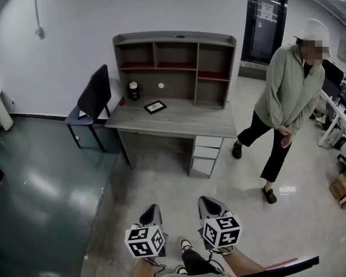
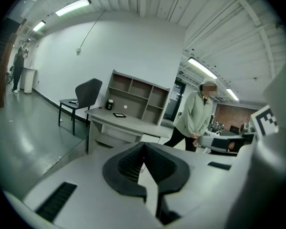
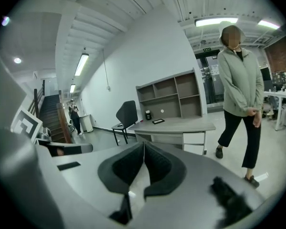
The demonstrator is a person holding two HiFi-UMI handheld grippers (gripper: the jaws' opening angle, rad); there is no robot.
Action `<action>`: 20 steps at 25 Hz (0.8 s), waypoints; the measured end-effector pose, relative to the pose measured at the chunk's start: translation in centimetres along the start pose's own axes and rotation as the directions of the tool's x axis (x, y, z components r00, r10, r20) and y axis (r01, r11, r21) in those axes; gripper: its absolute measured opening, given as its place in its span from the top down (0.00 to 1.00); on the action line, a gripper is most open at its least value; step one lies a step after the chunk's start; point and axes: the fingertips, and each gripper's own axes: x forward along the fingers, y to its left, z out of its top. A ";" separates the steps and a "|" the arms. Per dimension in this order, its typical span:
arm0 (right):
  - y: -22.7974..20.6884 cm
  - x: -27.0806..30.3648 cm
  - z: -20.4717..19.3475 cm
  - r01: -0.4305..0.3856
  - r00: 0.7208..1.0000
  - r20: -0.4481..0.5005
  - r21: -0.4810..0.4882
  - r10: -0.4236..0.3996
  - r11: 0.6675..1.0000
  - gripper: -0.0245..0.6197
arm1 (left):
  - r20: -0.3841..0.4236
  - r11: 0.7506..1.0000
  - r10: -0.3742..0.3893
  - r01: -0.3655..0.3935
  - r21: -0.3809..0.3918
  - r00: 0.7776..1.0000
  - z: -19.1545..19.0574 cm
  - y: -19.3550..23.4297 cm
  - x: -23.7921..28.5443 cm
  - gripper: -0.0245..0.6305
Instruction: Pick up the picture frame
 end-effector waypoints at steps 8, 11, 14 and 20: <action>-2.2 5.1 1.9 -0.023 1.000 -0.003 0.023 0.023 0.999 0.91 | 0.000 0.998 0.058 -0.058 -0.007 0.998 1.9 2.2 3.8 0.94; -3.4 7.4 3.2 -0.036 0.999 -0.006 0.025 0.036 0.999 0.91 | 0.005 0.997 0.076 -0.076 -0.003 0.997 3.3 2.5 6.1 0.95; -5.1 9.8 5.0 -0.046 0.999 -0.004 0.020 0.046 0.999 0.91 | 0.013 0.997 0.083 -0.083 -0.005 0.997 5.1 2.3 8.8 0.94; -8.2 14.1 8.4 -0.065 0.998 0.002 0.019 0.065 0.998 0.91 | 0.039 0.996 0.087 -0.087 0.000 0.995 8.6 1.6 14.0 0.94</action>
